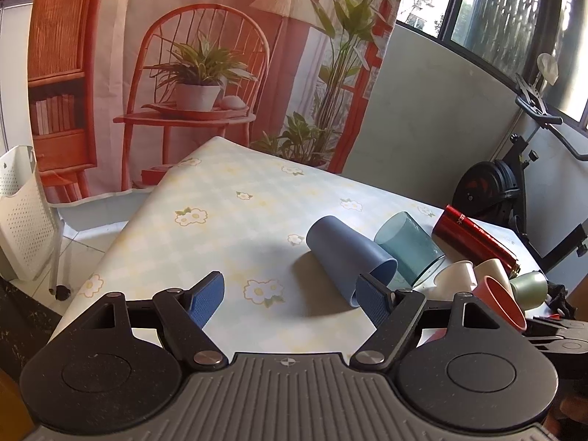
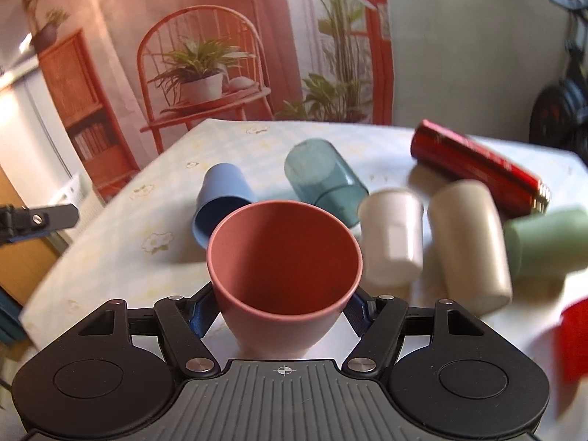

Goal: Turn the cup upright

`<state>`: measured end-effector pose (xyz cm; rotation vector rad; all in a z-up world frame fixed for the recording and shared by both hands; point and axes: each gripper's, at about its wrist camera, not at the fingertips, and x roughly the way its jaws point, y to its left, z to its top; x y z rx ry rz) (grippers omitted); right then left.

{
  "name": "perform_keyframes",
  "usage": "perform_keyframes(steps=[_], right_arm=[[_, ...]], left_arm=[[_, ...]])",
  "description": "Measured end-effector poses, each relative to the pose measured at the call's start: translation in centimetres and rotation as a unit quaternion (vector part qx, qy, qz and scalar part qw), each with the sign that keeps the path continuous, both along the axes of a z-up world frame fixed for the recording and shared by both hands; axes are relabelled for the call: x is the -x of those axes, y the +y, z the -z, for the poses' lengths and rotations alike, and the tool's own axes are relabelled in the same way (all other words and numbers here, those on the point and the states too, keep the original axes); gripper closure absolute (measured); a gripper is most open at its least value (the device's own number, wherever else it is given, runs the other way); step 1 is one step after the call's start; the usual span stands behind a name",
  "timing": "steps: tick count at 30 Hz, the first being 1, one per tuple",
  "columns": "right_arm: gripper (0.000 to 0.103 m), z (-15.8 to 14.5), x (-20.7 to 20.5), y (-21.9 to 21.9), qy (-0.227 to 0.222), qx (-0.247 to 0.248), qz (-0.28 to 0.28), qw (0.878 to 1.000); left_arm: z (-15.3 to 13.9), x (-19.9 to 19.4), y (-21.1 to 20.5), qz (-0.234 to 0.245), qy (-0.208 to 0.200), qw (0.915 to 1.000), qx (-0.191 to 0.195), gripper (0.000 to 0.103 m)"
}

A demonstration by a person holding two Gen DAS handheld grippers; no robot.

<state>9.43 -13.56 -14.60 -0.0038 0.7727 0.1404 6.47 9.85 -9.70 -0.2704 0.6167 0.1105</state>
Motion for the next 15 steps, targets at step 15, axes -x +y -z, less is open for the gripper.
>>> perform_keyframes(steps=[15], right_arm=[[0.037, 1.2, -1.0, -0.6, -0.007, 0.038, 0.008, 0.999]], left_arm=[[0.0, -0.3, -0.1, 0.002, 0.013, 0.9999, -0.003, 0.022]])
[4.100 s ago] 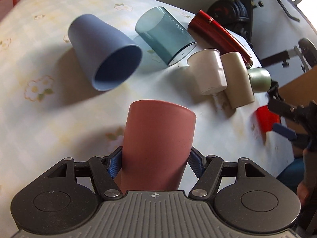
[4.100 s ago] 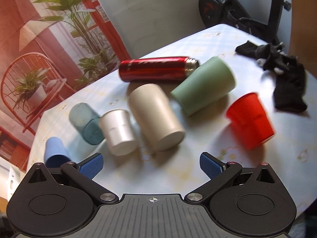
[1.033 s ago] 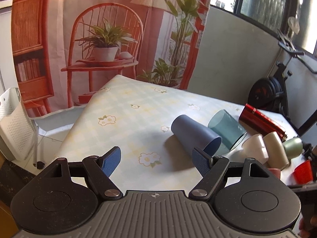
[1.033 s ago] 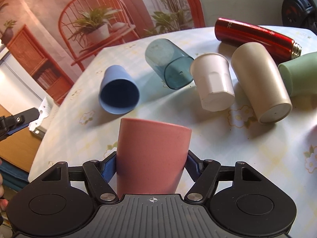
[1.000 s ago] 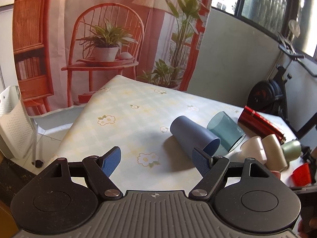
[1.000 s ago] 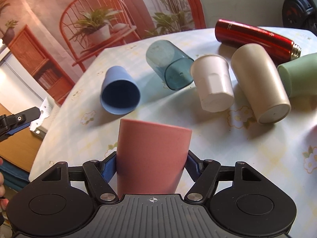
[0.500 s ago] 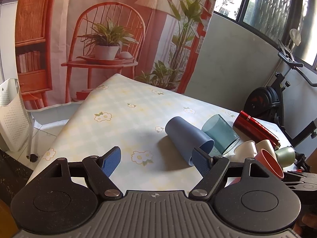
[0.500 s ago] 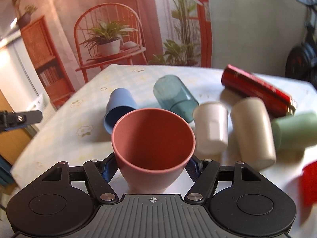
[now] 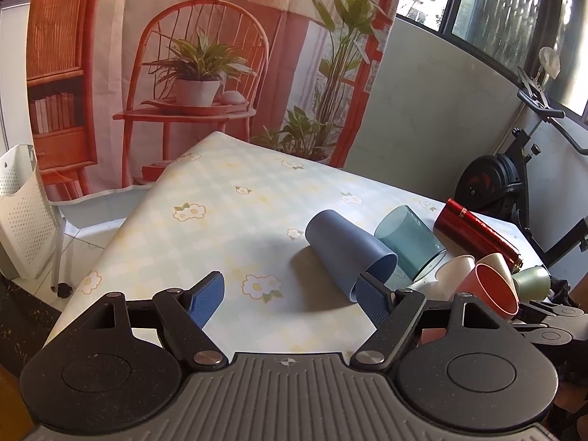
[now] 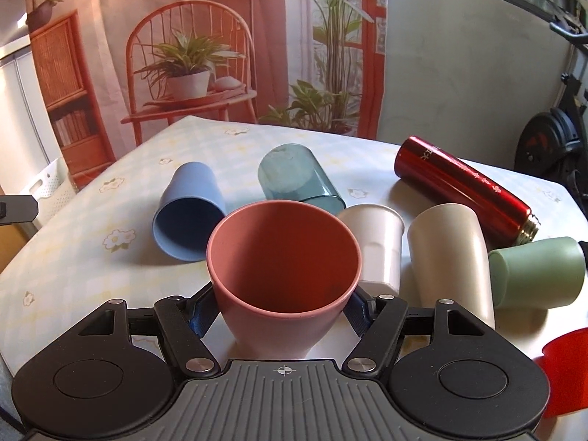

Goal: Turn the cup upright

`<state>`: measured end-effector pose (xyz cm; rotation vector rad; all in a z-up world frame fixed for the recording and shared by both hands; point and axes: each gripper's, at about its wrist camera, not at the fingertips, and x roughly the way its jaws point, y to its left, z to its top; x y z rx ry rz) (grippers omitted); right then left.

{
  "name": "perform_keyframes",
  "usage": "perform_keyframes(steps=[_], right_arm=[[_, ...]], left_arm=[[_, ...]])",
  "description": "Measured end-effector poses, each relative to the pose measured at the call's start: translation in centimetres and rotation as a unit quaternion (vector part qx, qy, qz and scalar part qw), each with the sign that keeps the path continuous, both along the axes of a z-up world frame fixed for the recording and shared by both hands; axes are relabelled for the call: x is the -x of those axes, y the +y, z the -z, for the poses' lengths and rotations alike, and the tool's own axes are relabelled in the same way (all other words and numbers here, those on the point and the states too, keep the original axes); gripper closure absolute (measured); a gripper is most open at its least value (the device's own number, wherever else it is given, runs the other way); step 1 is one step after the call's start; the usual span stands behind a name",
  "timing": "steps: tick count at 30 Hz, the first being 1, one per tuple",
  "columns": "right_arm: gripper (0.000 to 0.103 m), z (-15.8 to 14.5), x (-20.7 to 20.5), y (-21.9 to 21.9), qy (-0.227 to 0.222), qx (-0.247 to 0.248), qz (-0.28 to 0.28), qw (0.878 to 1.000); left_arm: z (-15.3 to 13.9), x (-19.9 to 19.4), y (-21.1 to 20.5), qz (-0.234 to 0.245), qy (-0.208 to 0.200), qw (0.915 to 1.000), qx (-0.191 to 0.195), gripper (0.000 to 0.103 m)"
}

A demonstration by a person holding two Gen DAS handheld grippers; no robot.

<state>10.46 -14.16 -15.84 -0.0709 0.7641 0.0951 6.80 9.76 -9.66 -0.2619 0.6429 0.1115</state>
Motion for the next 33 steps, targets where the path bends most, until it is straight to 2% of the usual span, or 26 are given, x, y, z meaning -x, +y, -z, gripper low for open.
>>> perform_keyframes(steps=[2, 5, 11, 14, 18, 33], right_arm=[[0.036, -0.1, 0.0, 0.0, 0.005, -0.006, 0.000, 1.000], [0.026, -0.3, 0.3, 0.0, 0.009, -0.018, 0.008, 1.000], [0.018, -1.3, 1.3, -0.3, 0.013, -0.035, 0.019, 0.999], [0.006, -2.4, 2.2, -0.5, 0.007, -0.043, 0.036, 0.998], [0.000, -4.6, 3.8, -0.6, -0.006, -0.038, 0.064, 0.997], [0.000, -12.0, 10.9, -0.2, -0.058, -0.043, 0.105, 0.992]], left_arm=[[-0.1, -0.4, 0.1, -0.001, 0.017, 0.9998, 0.007, 0.022], [-0.3, -0.7, 0.3, 0.000, 0.036, 0.9993, 0.007, 0.022], [-1.8, 0.0, -0.5, 0.006, 0.015, 0.9991, -0.040, 0.021], [-2.7, 0.6, -0.9, 0.012, 0.007, 0.9983, -0.056, 0.018], [-4.0, 1.4, -1.6, 0.021, -0.008, 0.9964, -0.082, 0.015], [-8.9, 5.4, -3.8, 0.061, -0.079, 0.9886, -0.113, 0.012]])
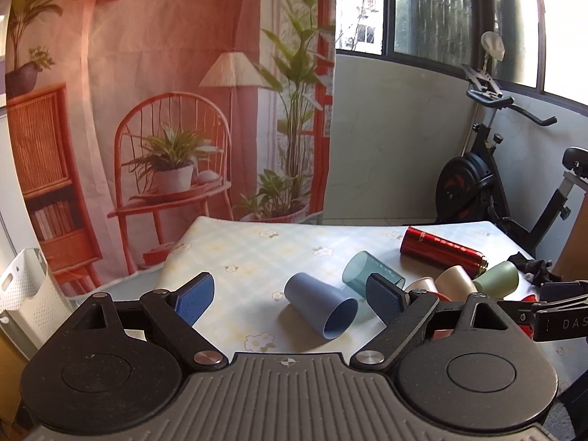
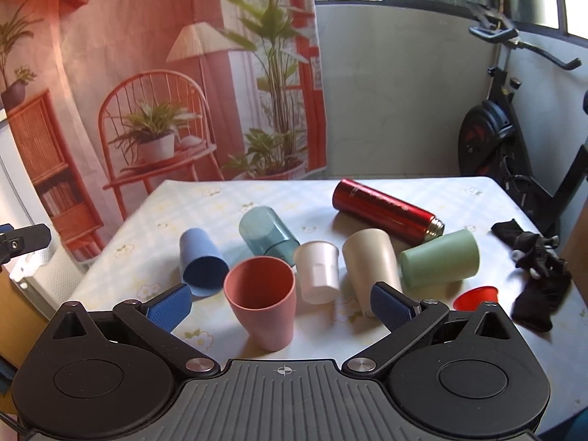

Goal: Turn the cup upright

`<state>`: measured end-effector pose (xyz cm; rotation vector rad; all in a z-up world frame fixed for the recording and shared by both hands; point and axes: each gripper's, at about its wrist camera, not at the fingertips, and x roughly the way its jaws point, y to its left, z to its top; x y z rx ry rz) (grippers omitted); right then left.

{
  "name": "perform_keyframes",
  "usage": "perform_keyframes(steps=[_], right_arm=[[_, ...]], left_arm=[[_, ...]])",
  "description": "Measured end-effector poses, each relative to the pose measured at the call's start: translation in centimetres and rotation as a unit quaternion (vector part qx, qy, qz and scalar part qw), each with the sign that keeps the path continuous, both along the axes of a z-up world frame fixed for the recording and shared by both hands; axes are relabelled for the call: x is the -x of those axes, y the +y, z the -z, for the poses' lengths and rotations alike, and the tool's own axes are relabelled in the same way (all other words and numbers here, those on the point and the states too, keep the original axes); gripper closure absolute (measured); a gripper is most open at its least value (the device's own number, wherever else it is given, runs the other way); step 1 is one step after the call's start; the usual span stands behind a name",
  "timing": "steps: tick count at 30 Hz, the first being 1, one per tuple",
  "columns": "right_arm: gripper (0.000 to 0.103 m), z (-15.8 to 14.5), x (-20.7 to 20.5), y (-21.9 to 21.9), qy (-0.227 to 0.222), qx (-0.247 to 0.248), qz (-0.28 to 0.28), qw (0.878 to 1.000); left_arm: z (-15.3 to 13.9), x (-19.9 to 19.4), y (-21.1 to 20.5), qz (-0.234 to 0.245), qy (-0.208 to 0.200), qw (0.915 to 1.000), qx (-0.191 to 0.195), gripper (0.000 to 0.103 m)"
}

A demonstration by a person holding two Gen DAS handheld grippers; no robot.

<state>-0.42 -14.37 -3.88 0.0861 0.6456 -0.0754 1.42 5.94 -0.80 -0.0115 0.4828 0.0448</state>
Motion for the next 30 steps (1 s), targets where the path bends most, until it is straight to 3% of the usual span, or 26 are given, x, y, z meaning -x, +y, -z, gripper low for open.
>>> perform_keyframes(steps=[11, 30], right_arm=[[0.000, -2.8, 2.6, -0.2, -0.030, 0.003, 0.007, 1.000], [0.000, -4.0, 3.3, -0.8, -0.042, 0.010, 0.020, 0.999]], left_arm=[[-1.7, 2.1, -1.1, 0.011, -0.028, 0.9995, -0.008, 0.010], [-2.4, 3.0, -1.4, 0.023, -0.049, 0.9983, -0.021, 0.001]])
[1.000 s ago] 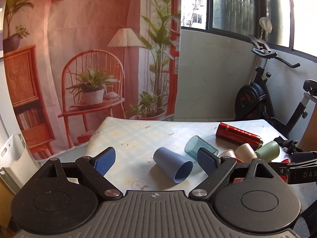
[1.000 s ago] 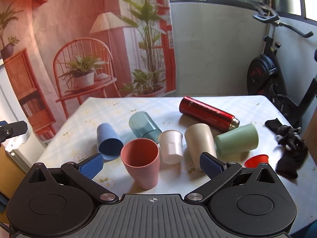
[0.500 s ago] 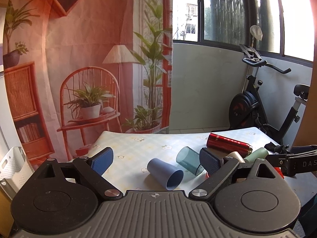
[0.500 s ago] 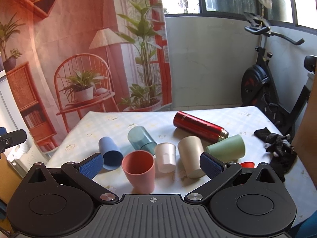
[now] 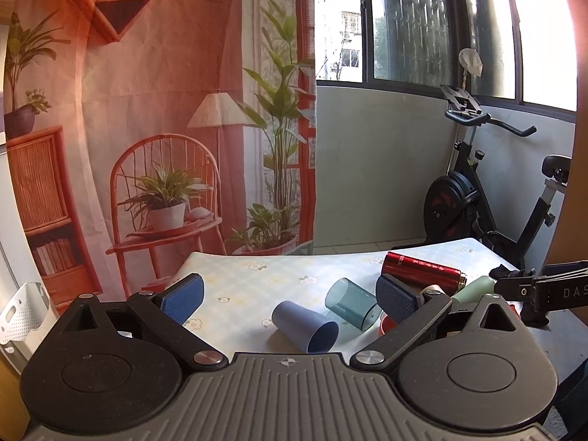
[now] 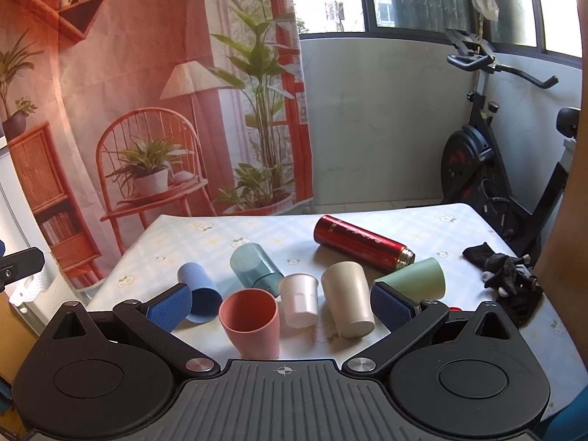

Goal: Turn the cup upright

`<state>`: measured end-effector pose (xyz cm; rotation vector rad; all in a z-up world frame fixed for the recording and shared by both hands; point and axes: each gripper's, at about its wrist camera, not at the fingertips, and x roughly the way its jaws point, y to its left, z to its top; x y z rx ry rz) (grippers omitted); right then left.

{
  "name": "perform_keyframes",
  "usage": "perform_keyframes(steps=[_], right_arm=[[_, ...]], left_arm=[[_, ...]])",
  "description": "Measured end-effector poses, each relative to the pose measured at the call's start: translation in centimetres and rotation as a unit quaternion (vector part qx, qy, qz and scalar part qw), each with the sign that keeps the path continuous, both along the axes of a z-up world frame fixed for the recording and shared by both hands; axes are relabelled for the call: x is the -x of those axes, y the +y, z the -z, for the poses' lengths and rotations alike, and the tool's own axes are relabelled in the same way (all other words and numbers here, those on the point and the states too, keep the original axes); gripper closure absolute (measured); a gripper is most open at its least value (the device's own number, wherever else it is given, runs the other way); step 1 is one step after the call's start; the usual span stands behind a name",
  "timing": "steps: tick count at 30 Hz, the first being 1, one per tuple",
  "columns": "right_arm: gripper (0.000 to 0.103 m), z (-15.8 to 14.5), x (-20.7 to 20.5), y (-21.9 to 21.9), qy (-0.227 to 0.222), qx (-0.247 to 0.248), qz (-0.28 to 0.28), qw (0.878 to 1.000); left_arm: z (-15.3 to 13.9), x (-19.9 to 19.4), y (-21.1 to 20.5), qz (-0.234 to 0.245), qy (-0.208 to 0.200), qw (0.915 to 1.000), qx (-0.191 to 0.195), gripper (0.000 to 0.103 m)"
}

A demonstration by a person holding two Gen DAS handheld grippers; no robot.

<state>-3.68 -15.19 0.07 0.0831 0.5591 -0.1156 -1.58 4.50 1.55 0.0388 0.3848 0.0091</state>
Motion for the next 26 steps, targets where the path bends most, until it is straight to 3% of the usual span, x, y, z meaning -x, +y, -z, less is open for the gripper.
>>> perform_keyframes(steps=[26], right_arm=[[0.000, -0.02, -0.26, 0.09, 0.001, 0.004, -0.005, 1.000]], left_arm=[[0.12, -0.07, 0.65, 0.007, -0.003, 0.9997, 0.022, 0.000]])
